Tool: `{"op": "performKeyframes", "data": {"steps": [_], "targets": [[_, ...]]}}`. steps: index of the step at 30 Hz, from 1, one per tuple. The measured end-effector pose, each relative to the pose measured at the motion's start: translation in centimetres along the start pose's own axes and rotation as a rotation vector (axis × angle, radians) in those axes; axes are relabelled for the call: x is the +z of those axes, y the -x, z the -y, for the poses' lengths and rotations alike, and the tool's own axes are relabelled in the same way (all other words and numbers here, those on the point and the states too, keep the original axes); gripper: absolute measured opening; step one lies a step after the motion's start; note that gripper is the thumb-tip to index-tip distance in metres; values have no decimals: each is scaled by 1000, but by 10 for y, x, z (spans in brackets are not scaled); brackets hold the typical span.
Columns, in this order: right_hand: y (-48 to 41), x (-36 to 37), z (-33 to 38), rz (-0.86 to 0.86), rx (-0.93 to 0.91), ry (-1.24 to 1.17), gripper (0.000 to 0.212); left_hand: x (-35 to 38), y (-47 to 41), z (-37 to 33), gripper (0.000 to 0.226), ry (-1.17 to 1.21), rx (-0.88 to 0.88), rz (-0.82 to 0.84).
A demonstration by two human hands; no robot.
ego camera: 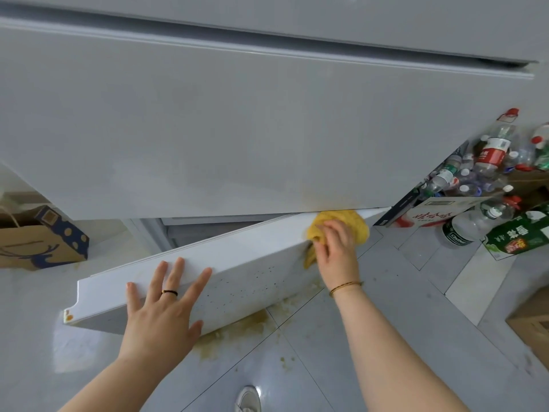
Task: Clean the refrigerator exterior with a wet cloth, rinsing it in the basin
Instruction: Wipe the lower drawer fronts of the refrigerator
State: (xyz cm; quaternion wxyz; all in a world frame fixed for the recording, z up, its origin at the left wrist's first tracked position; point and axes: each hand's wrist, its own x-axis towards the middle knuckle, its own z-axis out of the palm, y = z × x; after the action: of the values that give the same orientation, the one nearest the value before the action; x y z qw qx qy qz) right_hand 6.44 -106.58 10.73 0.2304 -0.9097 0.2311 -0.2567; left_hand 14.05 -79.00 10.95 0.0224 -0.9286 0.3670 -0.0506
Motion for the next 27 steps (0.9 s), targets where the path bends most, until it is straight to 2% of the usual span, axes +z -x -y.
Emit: {"op": "performKeyframes", "data": {"steps": [4, 8, 9, 11, 13, 15, 16, 17, 19, 20, 22, 24, 27], "targets": [[-25, -24, -28, 23, 227, 51, 28, -6, 1, -3, 113, 31, -9, 105], [-14, 7, 12, -103, 354, 27, 25, -15, 2, -4, 117, 54, -14, 221], [-4, 19, 24, -133, 311, 8, 28, -22, -1, -5, 118, 69, -25, 218], [18, 39, 56, -154, 137, 5, 29, -28, -4, -8, 102, 89, -67, 234], [38, 55, 83, -116, -17, 11, 24, -28, -7, -7, 93, 142, -72, 165], [46, 63, 102, -93, -74, 13, 24, -26, -8, 0, 85, 207, -55, 127], [46, 66, 106, -95, -76, 15, 24, -25, -4, 5, 80, 302, -83, 123], [44, 66, 107, -102, -73, 24, 25, -22, 1, 13, 76, 385, -124, 52], [40, 66, 112, -85, -63, 60, 27, -24, 16, 34, 73, 541, -391, -133], [38, 65, 115, -70, -60, 85, 26, -25, 21, 45, 73, 609, -579, -140], [37, 68, 123, -70, -56, 138, 18, -33, 23, 65, 69, 773, -796, 23], [40, 72, 131, -69, -54, 162, 18, -26, 16, 82, 58, 925, -833, 137], [45, 88, 154, -79, -82, 149, 21, -18, 12, 102, 44, 1040, -759, 179]]}}
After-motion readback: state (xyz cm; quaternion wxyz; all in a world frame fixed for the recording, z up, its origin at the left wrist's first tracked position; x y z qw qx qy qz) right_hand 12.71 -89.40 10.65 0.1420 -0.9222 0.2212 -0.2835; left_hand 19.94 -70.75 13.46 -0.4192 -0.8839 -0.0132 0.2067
